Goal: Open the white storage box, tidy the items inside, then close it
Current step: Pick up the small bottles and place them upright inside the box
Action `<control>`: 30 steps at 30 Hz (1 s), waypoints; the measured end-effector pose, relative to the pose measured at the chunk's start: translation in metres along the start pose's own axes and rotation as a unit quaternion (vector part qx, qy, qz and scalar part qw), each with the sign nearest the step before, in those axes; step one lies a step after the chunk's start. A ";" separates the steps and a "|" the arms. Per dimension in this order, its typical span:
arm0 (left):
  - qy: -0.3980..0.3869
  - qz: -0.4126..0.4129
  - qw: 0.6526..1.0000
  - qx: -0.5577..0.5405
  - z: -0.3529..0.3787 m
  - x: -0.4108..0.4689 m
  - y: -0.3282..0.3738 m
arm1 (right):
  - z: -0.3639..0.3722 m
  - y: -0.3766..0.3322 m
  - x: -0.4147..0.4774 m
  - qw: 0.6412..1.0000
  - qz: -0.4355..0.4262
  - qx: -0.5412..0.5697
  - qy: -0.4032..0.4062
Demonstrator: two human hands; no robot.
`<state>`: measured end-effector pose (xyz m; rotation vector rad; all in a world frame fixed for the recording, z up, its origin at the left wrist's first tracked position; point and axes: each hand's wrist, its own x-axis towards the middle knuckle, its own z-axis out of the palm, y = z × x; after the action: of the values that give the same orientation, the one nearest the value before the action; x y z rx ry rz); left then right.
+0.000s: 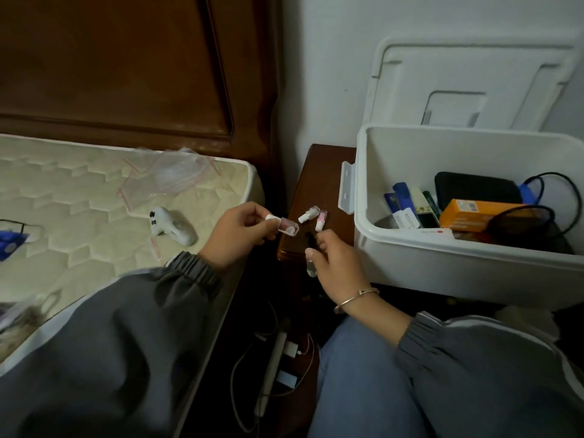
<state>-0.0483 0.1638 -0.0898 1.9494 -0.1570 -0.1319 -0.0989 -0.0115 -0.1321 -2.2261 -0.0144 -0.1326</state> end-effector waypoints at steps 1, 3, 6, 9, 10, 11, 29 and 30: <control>-0.006 0.004 1.000 -0.016 -0.001 -0.005 0.010 | -0.008 -0.007 -0.006 0.998 0.020 0.053 -0.003; -0.019 0.013 0.999 -0.041 0.000 -0.015 0.029 | -0.027 -0.021 -0.018 0.979 0.076 0.188 -0.020; -0.038 0.027 0.996 -0.070 0.002 -0.029 0.055 | -0.058 -0.038 -0.035 0.889 0.138 0.433 -0.063; -0.072 0.011 0.985 -0.158 0.008 -0.042 0.075 | -0.090 -0.050 -0.046 0.795 0.172 0.574 -0.094; -0.082 0.008 0.980 -0.180 0.011 -0.046 0.082 | -0.099 -0.052 -0.048 0.778 0.174 0.595 -0.100; -0.090 0.008 0.977 -0.192 0.013 -0.049 0.087 | -0.109 -0.053 -0.049 0.768 0.174 0.607 -0.104; -0.126 0.065 0.989 -0.041 0.065 0.000 0.138 | -0.246 0.019 -0.005 0.885 0.083 0.457 0.033; -0.130 0.071 0.989 -0.021 0.074 0.011 0.141 | -0.254 0.026 0.003 0.895 0.082 0.436 0.043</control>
<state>-0.0566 0.0425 0.0136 1.8664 -0.4606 -0.2938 -0.1178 -0.2281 0.0019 -1.3113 0.1371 -0.1038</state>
